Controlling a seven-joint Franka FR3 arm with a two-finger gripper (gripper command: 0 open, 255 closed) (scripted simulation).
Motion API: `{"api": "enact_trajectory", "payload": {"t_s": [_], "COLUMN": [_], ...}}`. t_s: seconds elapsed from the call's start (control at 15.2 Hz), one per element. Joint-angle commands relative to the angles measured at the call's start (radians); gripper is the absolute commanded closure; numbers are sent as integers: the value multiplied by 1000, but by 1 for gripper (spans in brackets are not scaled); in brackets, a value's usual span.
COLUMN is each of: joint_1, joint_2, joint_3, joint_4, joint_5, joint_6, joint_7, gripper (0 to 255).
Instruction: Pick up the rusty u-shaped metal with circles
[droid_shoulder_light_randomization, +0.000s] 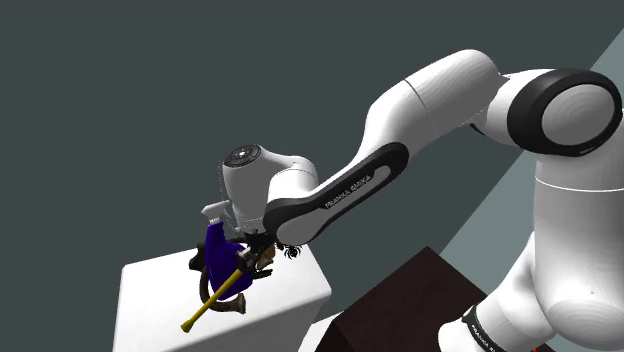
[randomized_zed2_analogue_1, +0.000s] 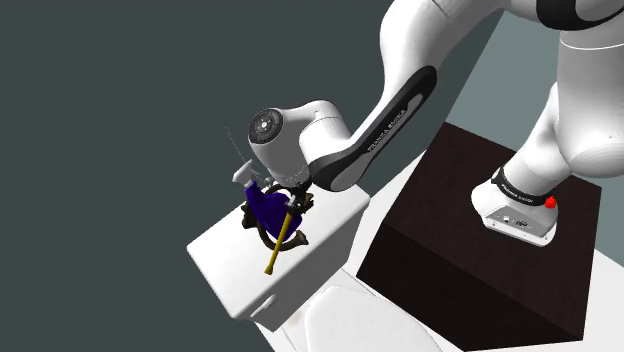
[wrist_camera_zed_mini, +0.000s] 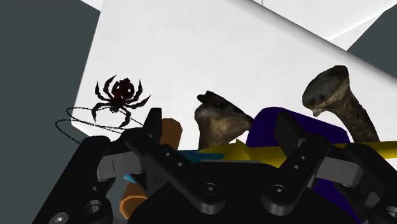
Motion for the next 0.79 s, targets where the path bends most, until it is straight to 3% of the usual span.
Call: {"api": "enact_trajectory", "payload": {"t_s": [0.0, 0.26, 0.33, 0.73], "joint_1": [6, 13, 13, 12], "joint_2": [23, 50, 50, 50], "joint_3": [-8, -17, -17, -17], "joint_4": [4, 8, 6, 7], "joint_5": [-12, -26, -27, -27], "joint_6": [17, 38, 40, 40], "joint_7": [10, 20, 21, 20], "gripper": [0, 0, 255, 255]}}
